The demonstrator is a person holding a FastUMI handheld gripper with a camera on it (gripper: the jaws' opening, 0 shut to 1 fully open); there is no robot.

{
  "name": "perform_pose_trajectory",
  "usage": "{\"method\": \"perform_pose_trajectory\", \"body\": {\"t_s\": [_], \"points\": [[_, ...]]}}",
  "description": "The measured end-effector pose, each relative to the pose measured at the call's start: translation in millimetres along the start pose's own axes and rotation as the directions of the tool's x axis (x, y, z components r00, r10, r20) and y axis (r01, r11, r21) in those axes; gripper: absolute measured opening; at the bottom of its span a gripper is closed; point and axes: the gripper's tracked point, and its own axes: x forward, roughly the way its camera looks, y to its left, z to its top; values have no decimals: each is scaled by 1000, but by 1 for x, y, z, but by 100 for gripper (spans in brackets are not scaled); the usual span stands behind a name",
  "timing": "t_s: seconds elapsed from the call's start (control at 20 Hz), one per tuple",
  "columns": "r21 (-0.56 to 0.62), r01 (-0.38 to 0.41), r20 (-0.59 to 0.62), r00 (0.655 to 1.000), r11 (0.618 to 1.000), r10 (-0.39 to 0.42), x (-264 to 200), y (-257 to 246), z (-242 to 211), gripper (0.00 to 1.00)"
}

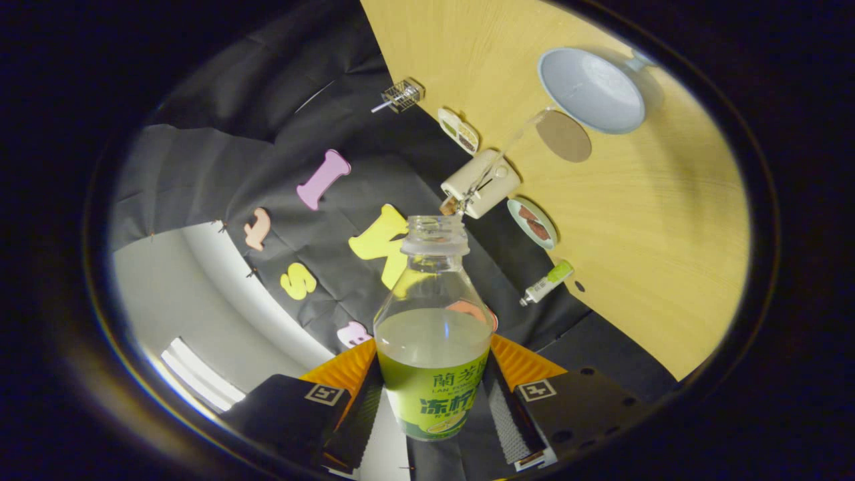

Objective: Take the bottle from table, then pour the juice into the cup, finally place the bottle on the coaster

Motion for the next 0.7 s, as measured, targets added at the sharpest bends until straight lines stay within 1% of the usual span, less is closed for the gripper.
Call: {"method": "perform_pose_trajectory", "body": {"t_s": [0.15,0.25,0.4,0.55,0.7], "points": [[42,-19,5,1000,999,19,-4,10,3,79],[67,2,15,1000,998,-4,-8,8,8,79],[101,-1,27,1000,995,-2,-13,10,15,79],[110,26,26,999,994,-29,-14,3,17,79],[75,47,21,999,996,-49,-11,1,13,79]]}}
